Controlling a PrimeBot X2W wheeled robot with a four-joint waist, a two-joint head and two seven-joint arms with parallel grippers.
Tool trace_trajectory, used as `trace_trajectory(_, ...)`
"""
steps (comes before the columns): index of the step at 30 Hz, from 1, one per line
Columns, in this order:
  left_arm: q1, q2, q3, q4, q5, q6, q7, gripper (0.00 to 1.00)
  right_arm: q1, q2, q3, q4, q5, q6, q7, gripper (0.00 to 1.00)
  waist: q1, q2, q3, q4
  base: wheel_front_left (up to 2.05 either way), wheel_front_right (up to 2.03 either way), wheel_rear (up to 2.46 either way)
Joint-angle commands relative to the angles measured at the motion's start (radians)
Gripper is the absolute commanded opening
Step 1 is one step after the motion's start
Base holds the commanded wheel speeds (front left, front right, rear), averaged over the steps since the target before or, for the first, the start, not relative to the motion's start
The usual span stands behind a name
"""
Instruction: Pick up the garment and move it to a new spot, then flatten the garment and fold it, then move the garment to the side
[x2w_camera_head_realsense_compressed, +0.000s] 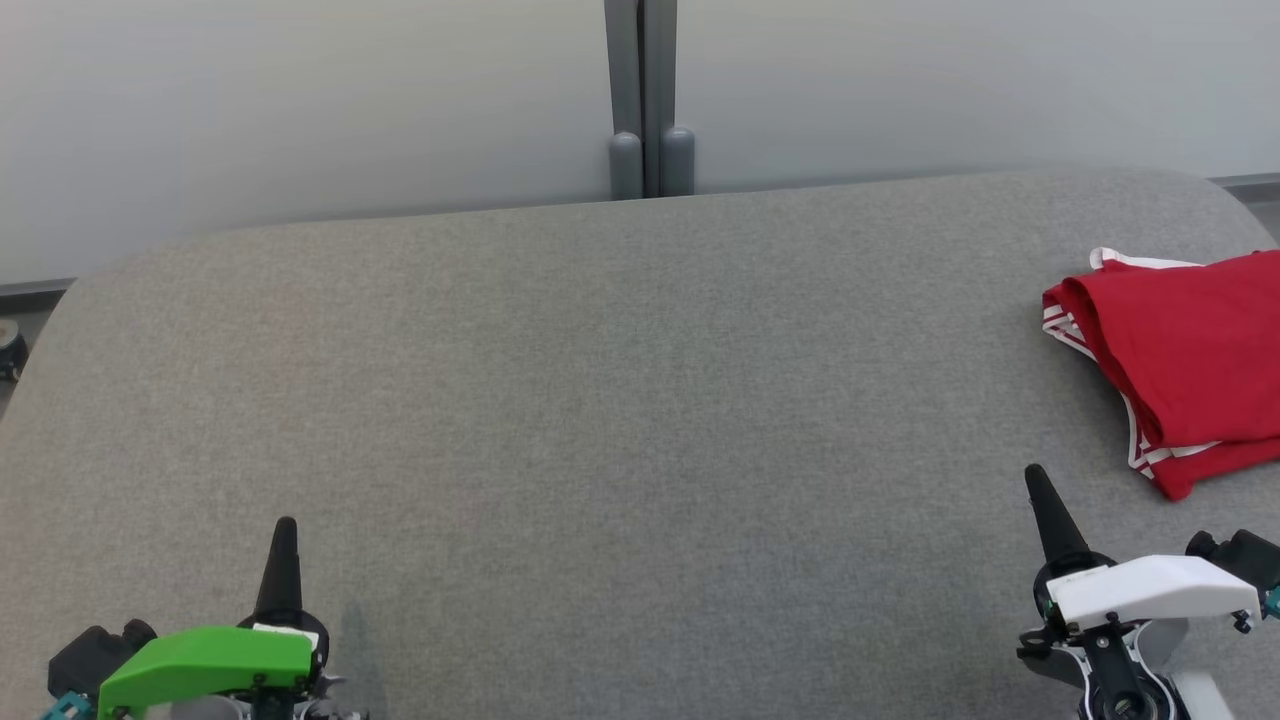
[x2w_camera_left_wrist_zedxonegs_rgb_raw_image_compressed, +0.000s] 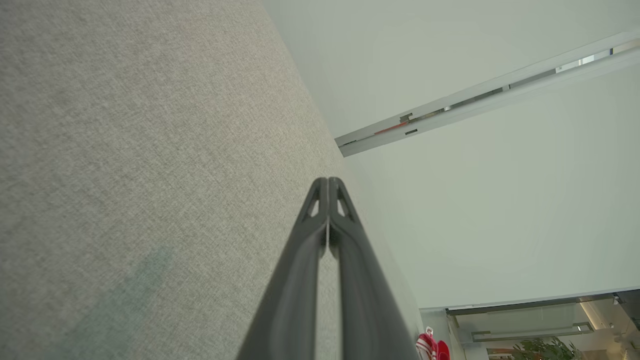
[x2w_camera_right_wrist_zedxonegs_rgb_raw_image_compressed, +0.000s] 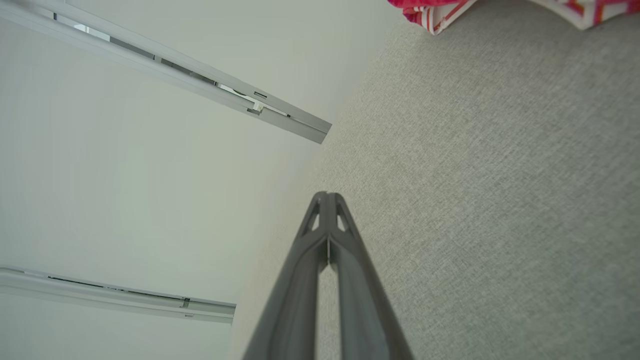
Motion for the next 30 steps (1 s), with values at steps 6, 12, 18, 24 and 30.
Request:
trace_trajectory(6,-0.035,0.005,0.013,-0.013,-0.069,-0.006,0.019,0.0,-0.02,-0.006,-0.011,-0.018,0.077,0.0,0.021,0.0,0.0,0.0,-0.001,0.002,0.0,0.0,0.0)
trace_trajectory(12,-0.041,0.005,0.02,-0.015,-0.116,-0.006,0.034,0.0,-0.019,-0.006,-0.016,-0.022,0.131,0.0,0.036,0.0,0.0,0.0,-0.001,0.003,0.0,0.0,0.0)
trace_trajectory(18,-0.05,0.005,0.026,-0.018,-0.16,-0.007,0.046,0.0,-0.019,-0.007,-0.021,-0.026,0.182,0.0,0.048,0.0,0.0,0.0,-0.001,0.005,0.0,0.0,0.0)
trace_trajectory(24,-0.056,0.006,0.032,-0.02,-0.205,-0.007,0.061,0.0,-0.02,-0.007,-0.027,-0.03,0.23,0.0,0.062,0.0,0.0,0.0,-0.002,0.007,0.0,0.0,0.0)
trace_trajectory(30,-0.063,0.006,0.038,-0.022,-0.245,-0.007,0.073,0.0,-0.02,-0.007,-0.032,-0.033,0.276,0.0,0.074,0.0,0.0,0.0,-0.002,0.008,0.0,0.0,0.0)
